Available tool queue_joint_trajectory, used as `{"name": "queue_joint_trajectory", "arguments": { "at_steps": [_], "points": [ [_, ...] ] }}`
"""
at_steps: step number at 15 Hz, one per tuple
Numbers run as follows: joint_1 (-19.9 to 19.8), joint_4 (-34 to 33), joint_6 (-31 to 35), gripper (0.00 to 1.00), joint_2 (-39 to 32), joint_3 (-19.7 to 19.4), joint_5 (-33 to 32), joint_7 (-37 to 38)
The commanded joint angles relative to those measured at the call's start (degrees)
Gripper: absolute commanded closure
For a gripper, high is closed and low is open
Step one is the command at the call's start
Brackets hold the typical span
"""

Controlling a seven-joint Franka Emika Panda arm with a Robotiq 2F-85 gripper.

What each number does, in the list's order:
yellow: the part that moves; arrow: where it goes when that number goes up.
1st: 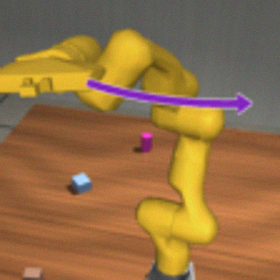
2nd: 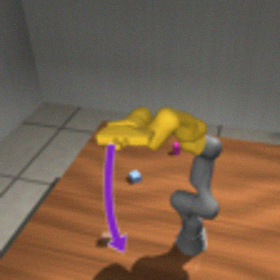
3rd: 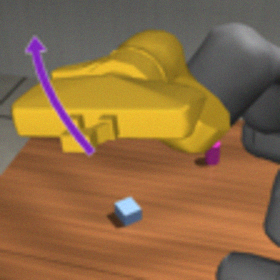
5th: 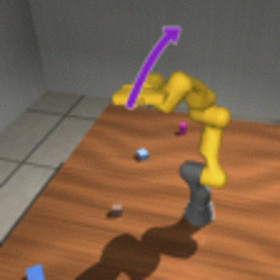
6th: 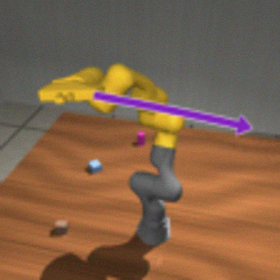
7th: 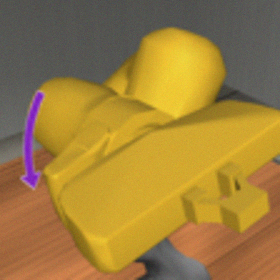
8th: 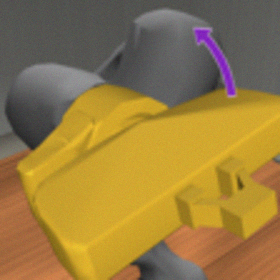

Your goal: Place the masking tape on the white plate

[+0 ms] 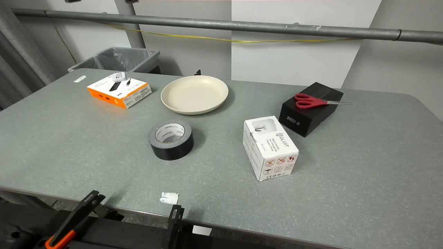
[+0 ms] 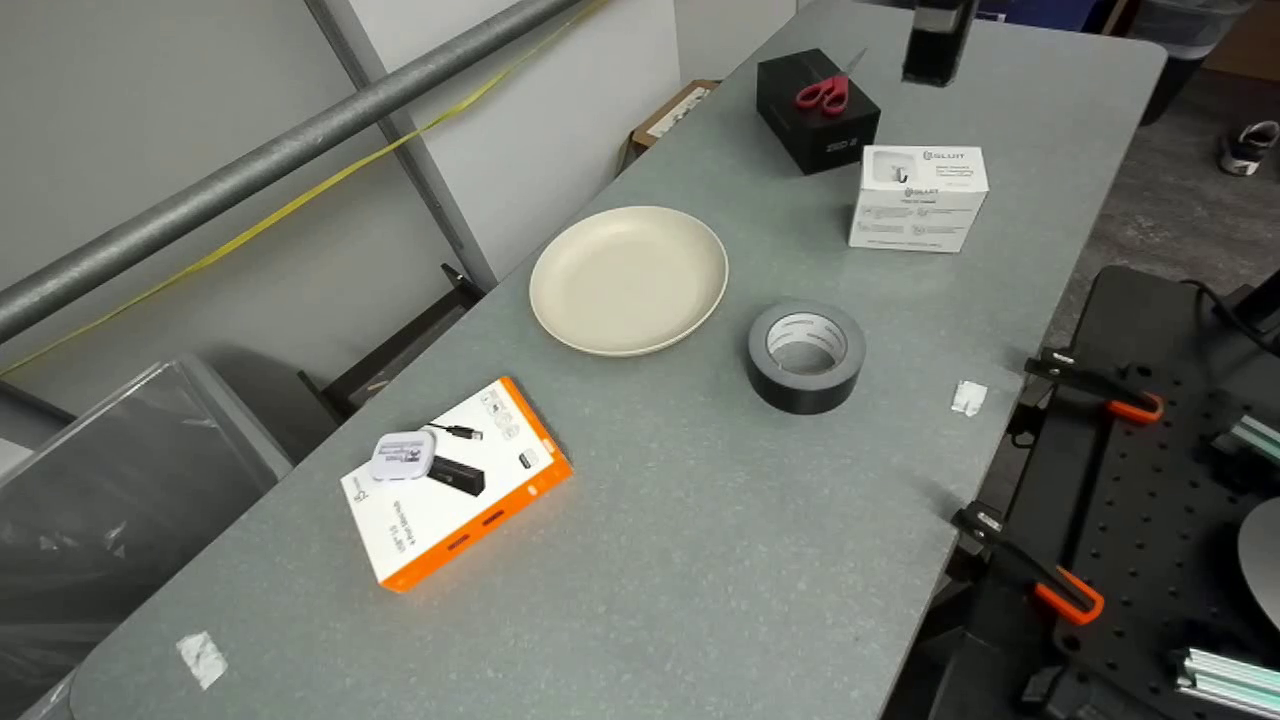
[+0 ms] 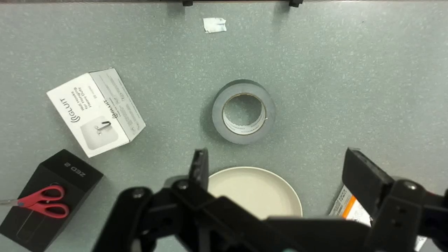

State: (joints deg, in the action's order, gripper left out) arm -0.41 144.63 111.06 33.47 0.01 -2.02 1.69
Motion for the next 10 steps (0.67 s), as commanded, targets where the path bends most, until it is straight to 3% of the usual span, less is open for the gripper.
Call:
{"name": "queue_joint_trajectory", "arguments": {
  "at_steps": [1, 7, 9, 10],
  "points": [
    [-1.68, 3.53, 7.56, 0.00, -3.10, -0.16, -1.84, 1.00],
    [-6.03, 11.05, 28.14, 0.00, -15.83, -1.47, -6.81, 2.48],
    [-5.93, 10.41, 28.62, 0.00, -18.48, -2.42, -5.21, 1.45],
    [-5.63, 11.68, 27.31, 0.00, -15.65, -1.97, -5.59, 1.15]
  ]
}}
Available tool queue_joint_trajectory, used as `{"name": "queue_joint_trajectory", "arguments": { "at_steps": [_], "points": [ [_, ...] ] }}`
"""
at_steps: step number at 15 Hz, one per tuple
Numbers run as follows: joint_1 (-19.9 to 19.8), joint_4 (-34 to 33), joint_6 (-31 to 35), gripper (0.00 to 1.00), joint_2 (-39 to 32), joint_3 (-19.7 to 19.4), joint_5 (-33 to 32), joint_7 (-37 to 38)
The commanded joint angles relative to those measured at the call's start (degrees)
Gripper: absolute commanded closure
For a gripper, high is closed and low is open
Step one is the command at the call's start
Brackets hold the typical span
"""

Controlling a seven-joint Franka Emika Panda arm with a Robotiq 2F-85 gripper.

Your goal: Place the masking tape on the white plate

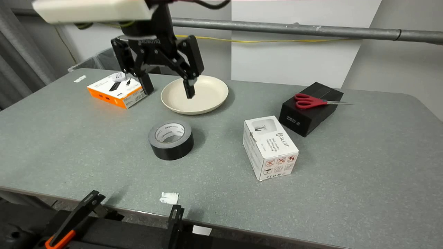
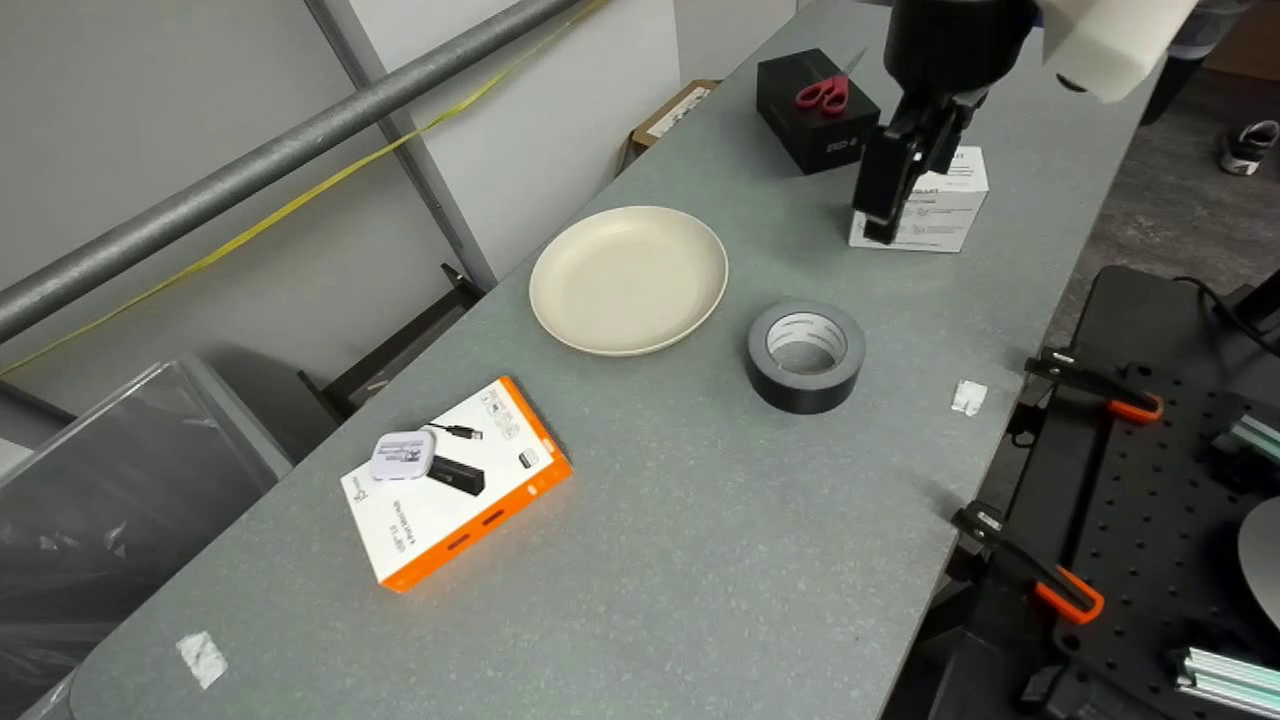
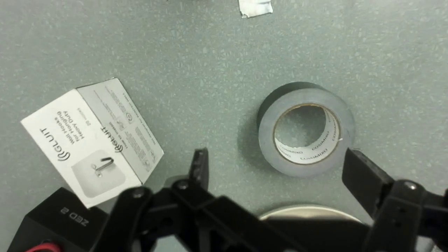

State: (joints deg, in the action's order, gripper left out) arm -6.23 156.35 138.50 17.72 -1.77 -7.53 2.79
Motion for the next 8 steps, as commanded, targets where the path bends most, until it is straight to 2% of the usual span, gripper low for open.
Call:
{"name": "queue_joint_trajectory", "arguments": {
  "at_steps": [1, 6, 8],
  "points": [
    [0.15, -0.22, 0.34, 0.00, -1.44, -0.52, -0.05, 0.04],
    [0.15, -0.92, 0.49, 0.00, -2.66, -0.74, -0.03, 0.03],
    [0.02, -1.91, 3.31, 0.00, -7.50, -0.20, -0.49, 2.13]
  ]
}}
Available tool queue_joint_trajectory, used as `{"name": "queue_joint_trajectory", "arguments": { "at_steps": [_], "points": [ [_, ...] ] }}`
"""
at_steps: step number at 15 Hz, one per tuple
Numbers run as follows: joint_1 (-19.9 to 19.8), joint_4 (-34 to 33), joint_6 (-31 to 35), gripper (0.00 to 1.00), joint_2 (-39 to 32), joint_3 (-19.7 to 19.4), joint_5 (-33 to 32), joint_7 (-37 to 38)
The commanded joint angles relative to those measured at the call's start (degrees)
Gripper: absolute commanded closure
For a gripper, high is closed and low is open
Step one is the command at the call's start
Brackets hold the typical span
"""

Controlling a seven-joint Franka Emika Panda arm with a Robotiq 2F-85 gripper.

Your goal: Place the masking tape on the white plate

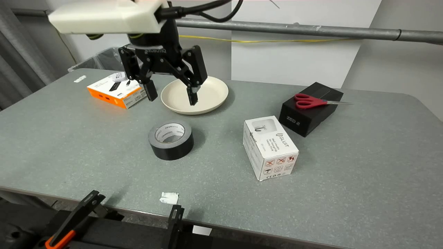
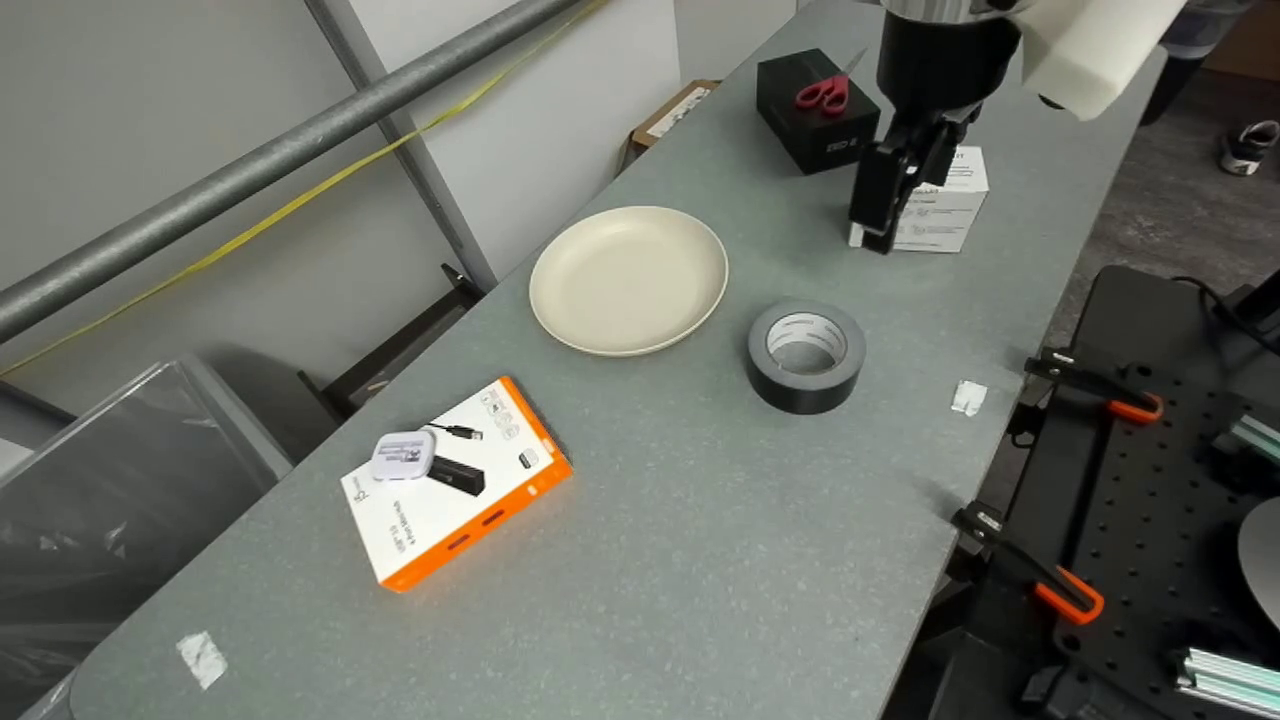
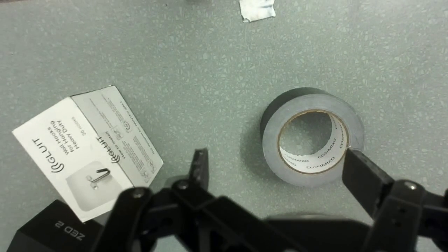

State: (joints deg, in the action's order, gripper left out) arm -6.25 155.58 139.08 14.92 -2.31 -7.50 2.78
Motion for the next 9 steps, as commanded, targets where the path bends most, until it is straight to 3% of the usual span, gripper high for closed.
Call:
{"name": "queue_joint_trajectory", "arguments": {
  "at_steps": [1, 9],
  "points": [
    [-0.09, -1.61, 3.88, 0.00, -6.93, 0.51, -0.71, 3.21],
    [1.94, -6.92, 15.80, 0.00, -25.11, -0.61, -5.43, 14.44]
  ]
}}
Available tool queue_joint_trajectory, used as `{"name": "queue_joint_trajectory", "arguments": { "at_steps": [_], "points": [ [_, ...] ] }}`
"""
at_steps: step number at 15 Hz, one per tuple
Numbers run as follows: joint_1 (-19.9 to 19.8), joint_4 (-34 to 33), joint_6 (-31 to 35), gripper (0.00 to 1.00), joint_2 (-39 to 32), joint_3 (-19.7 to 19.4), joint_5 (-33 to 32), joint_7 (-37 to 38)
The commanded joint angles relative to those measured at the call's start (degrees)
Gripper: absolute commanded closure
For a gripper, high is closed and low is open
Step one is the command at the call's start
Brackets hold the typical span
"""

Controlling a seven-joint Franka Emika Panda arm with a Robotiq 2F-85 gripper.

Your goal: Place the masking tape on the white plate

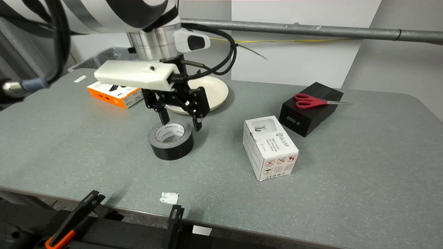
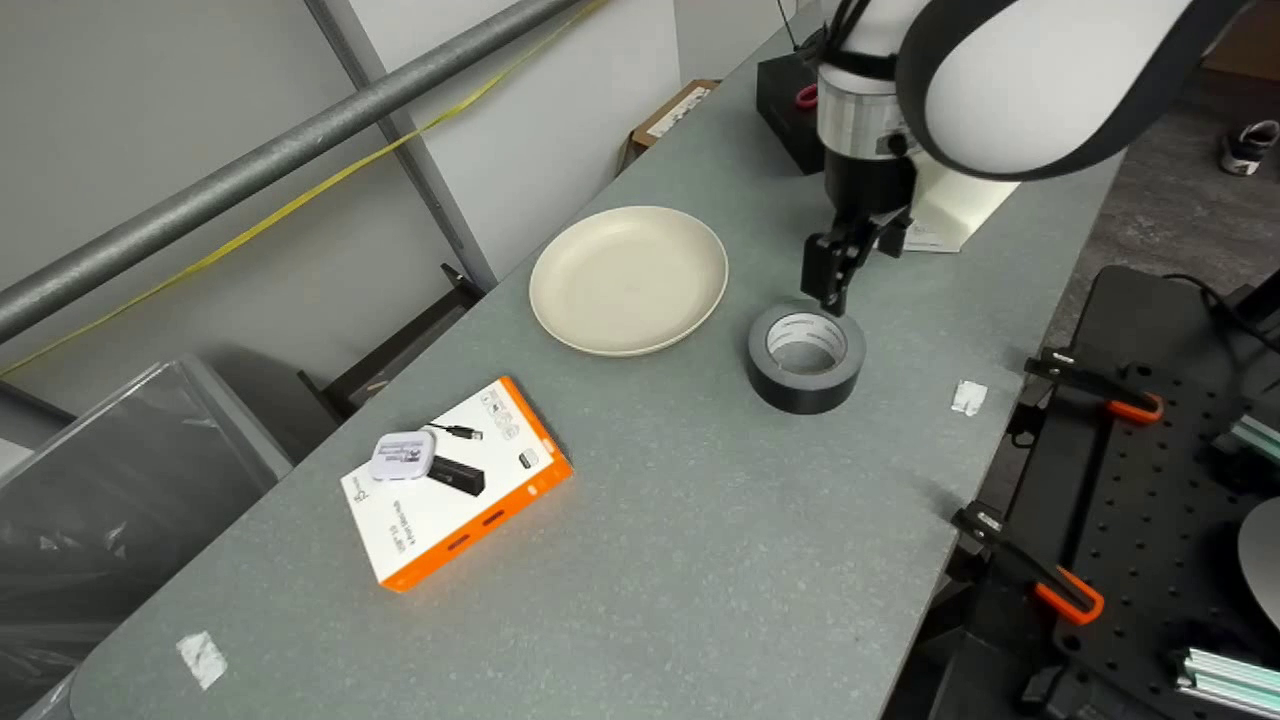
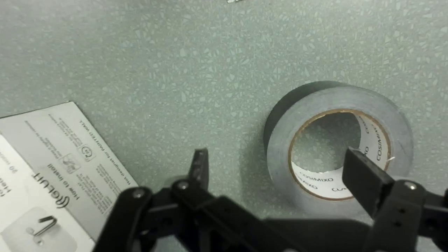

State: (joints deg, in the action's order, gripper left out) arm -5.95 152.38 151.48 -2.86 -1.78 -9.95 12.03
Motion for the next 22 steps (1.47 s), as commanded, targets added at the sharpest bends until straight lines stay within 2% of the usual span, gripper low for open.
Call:
{"name": "queue_joint_trajectory", "arguments": {
  "at_steps": [1, 4, 5, 6, 8, 13, 16, 19, 22],
  "points": [
    [2.42, -4.72, 3.98, 0.00, -9.29, -1.85, -3.85, 6.55],
    [5.16, -7.19, 4.68, 0.00, -14.23, -3.85, -4.15, 8.70],
    [6.03, -8.04, 4.74, 0.07, -15.88, -4.49, -3.92, 8.82],
    [6.88, -8.60, 5.07, 0.28, -16.95, -5.04, -3.62, 8.97],
    [7.84, -9.79, 5.45, 0.32, -18.96, -5.47, -2.08, 8.25],
    [8.48, -10.91, 4.27, 0.73, -19.36, -5.38, 0.73, 6.85],
    [7.12, -12.34, 0.74, 0.95, -18.93, -3.92, 4.61, 5.21],
    [5.97, -12.39, -1.64, 0.94, -14.87, -3.89, 8.00, 3.22],
    [4.83, -16.63, -3.99, 0.94, -12.88, -4.72, 10.72, 4.05]
  ]
}}
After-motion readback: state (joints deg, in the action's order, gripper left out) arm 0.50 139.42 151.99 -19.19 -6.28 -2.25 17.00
